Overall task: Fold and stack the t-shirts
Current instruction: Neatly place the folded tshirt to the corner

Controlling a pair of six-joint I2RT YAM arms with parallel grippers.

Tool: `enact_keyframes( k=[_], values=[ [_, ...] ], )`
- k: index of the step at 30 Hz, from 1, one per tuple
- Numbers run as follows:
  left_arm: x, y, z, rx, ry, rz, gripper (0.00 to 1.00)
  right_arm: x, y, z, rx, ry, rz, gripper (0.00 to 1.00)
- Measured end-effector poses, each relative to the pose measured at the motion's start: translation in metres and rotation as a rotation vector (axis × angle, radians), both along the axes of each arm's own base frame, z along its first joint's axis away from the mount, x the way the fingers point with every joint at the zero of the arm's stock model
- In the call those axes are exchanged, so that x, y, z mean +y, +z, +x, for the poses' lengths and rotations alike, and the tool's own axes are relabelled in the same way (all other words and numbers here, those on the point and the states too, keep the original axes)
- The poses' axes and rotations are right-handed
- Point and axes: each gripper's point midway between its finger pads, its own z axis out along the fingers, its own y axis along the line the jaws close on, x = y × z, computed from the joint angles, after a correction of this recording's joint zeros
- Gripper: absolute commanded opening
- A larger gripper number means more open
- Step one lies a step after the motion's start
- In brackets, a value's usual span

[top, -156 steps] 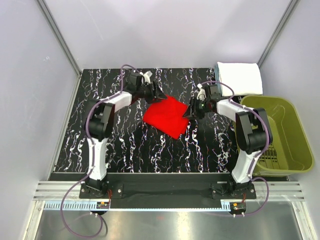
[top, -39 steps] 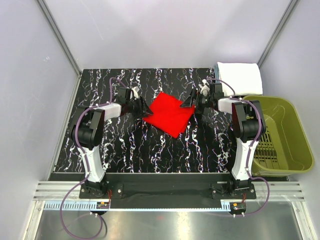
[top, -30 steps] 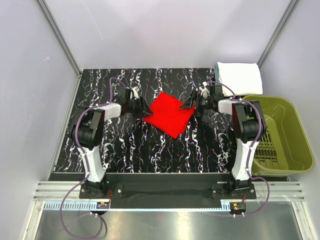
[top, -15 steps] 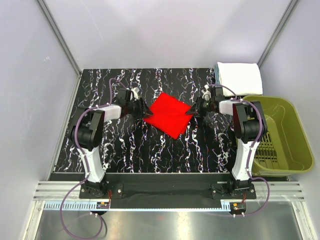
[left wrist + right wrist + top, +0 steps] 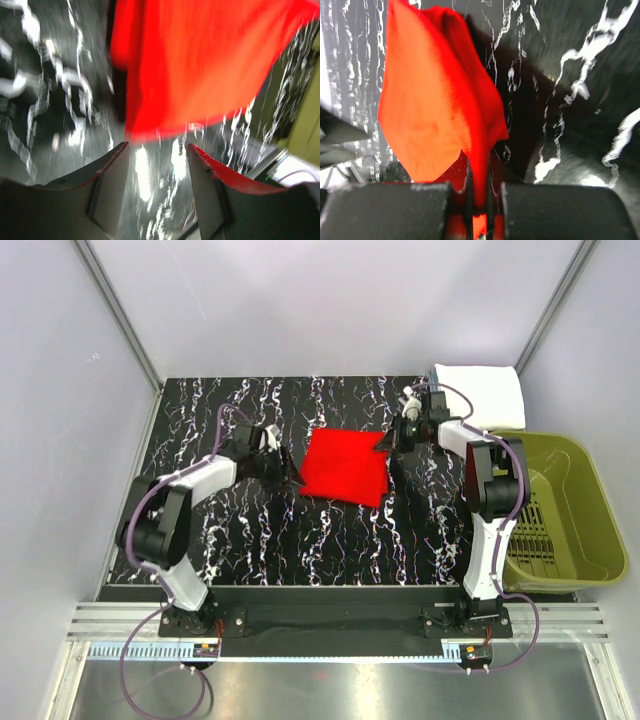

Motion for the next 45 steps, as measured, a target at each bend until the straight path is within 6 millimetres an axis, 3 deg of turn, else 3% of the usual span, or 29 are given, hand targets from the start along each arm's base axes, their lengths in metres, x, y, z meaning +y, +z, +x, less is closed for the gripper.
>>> enact_keyframes(
  k=[3, 8, 11, 20, 30, 39, 45],
  values=[
    [0.010, 0.032, -0.016, -0.044, -0.041, 0.045, 0.57, -0.006, 0.009, 0.010, -0.051, 0.020, -0.057, 0.00],
    [0.025, 0.090, -0.022, -0.208, -0.090, 0.110, 0.58, -0.020, 0.016, 0.016, -0.093, 0.059, -0.170, 0.00],
    [0.035, 0.105, -0.029, -0.266, -0.109, 0.154, 0.58, -0.027, 0.029, 0.024, -0.139, 0.088, -0.231, 0.00],
    [0.052, 0.102, -0.038, -0.292, -0.127, 0.246, 0.58, -0.051, 0.076, 0.050, -0.275, 0.127, -0.420, 0.00],
    [0.055, 0.098, -0.041, -0.291, -0.136, 0.259, 0.58, -0.088, 0.090, 0.047, -0.293, 0.137, -0.636, 0.00],
    [0.055, 0.098, -0.041, -0.291, -0.136, 0.260, 0.58, -0.117, 0.159, 0.040, -0.429, 0.100, -0.747, 0.00],
    [0.054, 0.099, -0.041, -0.290, -0.141, 0.252, 0.58, -0.148, 0.203, 0.039, -0.513, 0.039, -0.803, 0.00]
  ],
)
